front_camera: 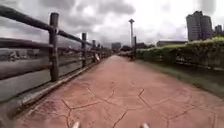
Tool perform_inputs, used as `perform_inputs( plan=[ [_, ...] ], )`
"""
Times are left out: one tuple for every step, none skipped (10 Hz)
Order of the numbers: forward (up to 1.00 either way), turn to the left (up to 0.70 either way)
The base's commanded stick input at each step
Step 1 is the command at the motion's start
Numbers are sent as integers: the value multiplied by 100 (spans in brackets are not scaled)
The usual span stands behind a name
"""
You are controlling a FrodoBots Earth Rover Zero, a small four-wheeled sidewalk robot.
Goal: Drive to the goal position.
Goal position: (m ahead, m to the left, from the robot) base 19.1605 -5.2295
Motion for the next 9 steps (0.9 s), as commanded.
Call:
perform_inputs(
  plan=[
    [100,0],
    [100,0],
    [100,0],
    [100,0],
    [100,0],
    [100,0],
    [100,0],
    [100,0],
    [100,0]
  ],
)
